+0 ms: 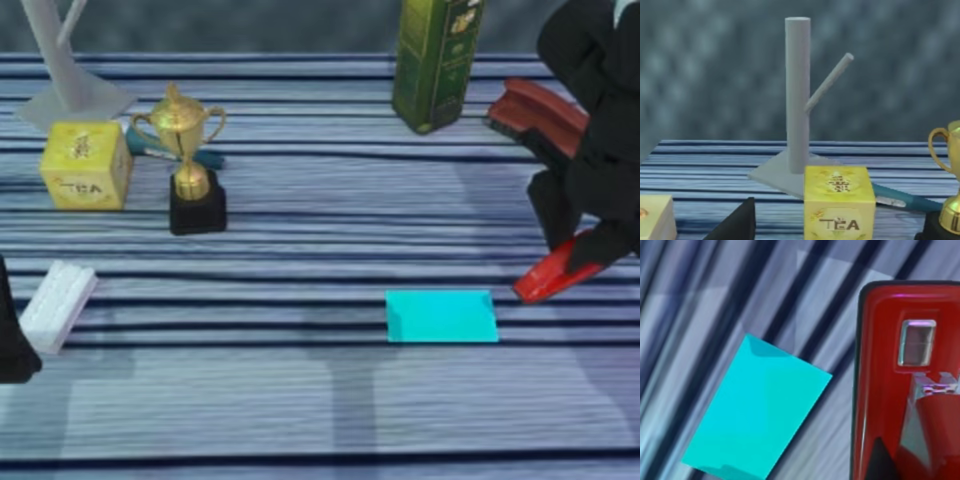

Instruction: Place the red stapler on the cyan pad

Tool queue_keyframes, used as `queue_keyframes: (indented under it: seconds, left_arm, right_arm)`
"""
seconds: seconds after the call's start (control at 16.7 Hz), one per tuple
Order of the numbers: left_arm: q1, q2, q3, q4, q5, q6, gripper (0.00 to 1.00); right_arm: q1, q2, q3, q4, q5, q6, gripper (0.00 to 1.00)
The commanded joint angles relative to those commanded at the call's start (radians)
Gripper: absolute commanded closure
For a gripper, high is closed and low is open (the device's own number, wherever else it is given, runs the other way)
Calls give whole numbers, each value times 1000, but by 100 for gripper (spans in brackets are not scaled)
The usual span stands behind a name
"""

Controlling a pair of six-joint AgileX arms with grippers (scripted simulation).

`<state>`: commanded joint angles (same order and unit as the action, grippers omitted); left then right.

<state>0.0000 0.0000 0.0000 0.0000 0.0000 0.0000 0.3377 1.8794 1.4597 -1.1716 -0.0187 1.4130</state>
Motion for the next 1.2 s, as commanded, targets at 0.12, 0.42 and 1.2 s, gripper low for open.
queue_keyframes:
  seconds: [0.12,0.42,1.2]
  left_arm:
    - [0,0,0,0,0,0,0]
    - [0,0,0,0,0,0,0]
    - [0,0,0,0,0,0,0]
  right_arm:
    - [44,54,84,-37,-6,190,100]
    - [139,150,265,-103,-17,558,100]
    - [175,197,239,3,-18,677,100]
